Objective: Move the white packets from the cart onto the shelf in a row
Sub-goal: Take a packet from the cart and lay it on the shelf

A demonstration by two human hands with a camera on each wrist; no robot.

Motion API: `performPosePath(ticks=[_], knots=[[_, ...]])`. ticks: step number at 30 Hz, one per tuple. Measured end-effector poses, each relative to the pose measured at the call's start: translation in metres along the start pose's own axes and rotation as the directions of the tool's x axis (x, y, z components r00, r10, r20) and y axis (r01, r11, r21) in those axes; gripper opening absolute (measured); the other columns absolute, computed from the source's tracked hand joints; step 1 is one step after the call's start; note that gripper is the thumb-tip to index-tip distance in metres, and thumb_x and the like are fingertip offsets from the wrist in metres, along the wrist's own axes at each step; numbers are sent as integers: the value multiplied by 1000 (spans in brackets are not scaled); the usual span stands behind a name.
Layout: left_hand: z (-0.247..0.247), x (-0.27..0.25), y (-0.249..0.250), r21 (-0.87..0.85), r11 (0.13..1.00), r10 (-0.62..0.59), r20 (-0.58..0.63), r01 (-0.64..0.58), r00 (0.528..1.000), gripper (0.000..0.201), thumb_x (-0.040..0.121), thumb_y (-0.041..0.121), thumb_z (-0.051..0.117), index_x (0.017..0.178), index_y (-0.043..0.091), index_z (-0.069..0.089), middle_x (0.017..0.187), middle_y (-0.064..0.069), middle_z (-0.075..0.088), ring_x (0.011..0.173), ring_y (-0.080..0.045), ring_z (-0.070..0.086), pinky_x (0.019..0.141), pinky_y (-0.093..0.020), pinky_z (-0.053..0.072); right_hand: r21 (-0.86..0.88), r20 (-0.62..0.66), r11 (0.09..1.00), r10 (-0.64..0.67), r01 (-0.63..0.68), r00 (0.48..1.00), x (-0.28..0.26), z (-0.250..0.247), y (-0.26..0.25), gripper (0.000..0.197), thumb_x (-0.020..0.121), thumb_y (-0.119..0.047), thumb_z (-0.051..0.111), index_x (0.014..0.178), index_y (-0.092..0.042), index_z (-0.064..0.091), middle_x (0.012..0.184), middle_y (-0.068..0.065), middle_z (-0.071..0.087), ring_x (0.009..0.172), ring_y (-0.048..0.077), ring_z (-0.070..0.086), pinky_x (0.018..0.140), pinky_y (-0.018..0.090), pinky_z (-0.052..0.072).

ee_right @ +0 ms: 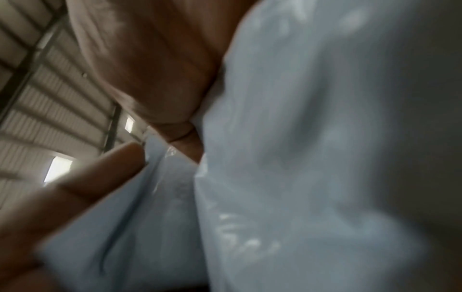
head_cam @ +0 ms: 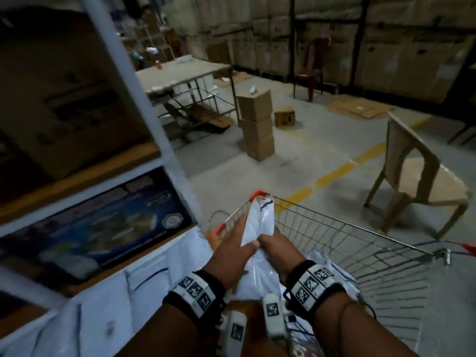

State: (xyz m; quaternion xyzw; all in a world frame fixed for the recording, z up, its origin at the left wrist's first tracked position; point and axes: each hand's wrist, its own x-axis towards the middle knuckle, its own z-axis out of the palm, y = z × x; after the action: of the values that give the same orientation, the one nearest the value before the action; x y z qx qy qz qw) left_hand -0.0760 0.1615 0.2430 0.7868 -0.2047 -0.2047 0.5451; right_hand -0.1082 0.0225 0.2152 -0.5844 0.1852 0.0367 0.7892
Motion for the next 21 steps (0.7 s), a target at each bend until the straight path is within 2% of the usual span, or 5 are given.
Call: performPosePath(ticks=[5, 8, 13, 16, 21], knots=[[-96, -84, -11, -12, 994, -108, -191, 108, 976, 71, 83, 31, 78, 135, 54, 35, 134, 2, 58, 116, -14, 62, 97, -36, 54, -44, 186, 999, 19, -11, 982, -36, 112, 10, 57, 80, 13, 54, 132, -8, 66, 110, 24, 77, 95, 38, 77, 81, 49, 64], [-149, -146, -26, -57, 988, -156, -305, 146, 939, 83, 71, 39, 77, 141, 49, 34, 135, 0, 58, 117, -18, 62, 97, -42, 55, -22, 284, 999, 50, -46, 957, -49, 178, 31, 80, 64, 4, 65, 142, -16, 61, 125, 32, 69, 109, 53, 70, 94, 72, 54], [-231, -252, -71, 12, 967, -214, -512, 256, 832, 74, 73, 51, 71, 137, 53, 33, 136, 6, 51, 121, -19, 58, 96, -42, 55, -73, 340, 984, 178, -163, 924, -80, 266, 60, 52, 80, -6, 64, 131, -7, 68, 123, 36, 68, 110, 59, 66, 100, 75, 49], [-271, -312, -102, 135, 908, -235, -621, 397, 748, 85, 78, 62, 61, 150, 43, 22, 143, 3, 40, 127, -21, 50, 92, -27, 51, -328, 270, 944, 141, -46, 952, -92, 305, 73, 46, 74, -19, 70, 119, -8, 71, 99, 20, 77, 86, 39, 75, 85, 52, 60], [-316, -378, -143, 266, 674, -312, -743, 689, 593, 96, 76, 71, 49, 155, 27, 16, 148, -12, 33, 130, -37, 47, 105, -47, 46, -601, 252, 797, 111, 66, 961, -107, 361, 95, 18, 88, 0, 58, 103, -4, 66, 63, 8, 58, 45, 18, 49, 44, 24, 38]])
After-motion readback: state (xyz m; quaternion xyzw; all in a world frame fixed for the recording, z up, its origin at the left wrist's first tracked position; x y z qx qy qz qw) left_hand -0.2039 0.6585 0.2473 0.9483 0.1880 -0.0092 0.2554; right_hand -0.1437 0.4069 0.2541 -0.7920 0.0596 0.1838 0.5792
